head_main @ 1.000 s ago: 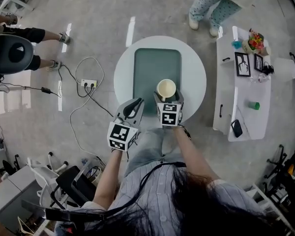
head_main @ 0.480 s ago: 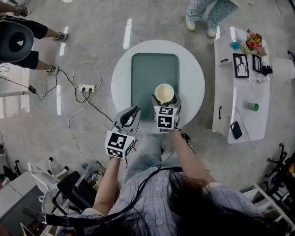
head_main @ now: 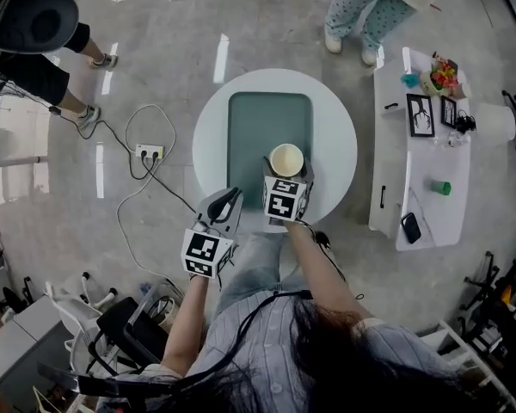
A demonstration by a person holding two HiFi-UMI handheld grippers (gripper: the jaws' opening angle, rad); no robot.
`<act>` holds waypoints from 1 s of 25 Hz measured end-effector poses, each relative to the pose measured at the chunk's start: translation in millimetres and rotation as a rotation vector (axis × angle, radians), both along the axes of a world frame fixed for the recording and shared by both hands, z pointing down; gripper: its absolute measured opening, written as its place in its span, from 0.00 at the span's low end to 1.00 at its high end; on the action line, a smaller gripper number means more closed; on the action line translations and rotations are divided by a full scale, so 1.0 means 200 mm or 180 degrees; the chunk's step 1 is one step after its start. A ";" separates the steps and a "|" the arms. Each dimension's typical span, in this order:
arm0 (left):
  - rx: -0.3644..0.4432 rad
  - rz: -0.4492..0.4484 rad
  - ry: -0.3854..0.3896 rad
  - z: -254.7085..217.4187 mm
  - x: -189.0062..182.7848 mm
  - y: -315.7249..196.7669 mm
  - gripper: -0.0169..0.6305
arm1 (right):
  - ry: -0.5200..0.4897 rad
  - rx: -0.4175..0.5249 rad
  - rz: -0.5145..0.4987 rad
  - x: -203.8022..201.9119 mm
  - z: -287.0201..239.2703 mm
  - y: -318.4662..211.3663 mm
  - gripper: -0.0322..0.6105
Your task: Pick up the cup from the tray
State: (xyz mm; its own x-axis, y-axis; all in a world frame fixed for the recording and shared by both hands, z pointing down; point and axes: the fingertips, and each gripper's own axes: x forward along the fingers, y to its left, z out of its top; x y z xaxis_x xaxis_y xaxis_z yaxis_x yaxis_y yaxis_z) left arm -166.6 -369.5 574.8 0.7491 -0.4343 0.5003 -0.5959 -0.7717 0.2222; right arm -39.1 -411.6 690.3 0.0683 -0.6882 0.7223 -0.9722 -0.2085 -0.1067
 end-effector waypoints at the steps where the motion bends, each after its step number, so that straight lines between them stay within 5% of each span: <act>1: -0.0001 -0.0004 -0.0001 0.00 0.00 0.00 0.05 | 0.0021 0.0008 -0.0012 0.00 0.00 -0.01 0.68; 25: 0.0060 -0.0088 0.0047 -0.03 -0.01 0.04 0.05 | -0.0144 0.0092 -0.0660 0.04 -0.06 0.03 0.68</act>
State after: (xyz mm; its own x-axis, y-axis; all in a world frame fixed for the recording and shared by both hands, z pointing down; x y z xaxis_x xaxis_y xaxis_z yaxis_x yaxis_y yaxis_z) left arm -168.3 -361.1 568.5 0.7439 -0.4643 0.4807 -0.6138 -0.7592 0.2166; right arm -31.2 -406.5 678.7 -0.1090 -0.7046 0.7012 -0.9880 -0.0007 -0.1542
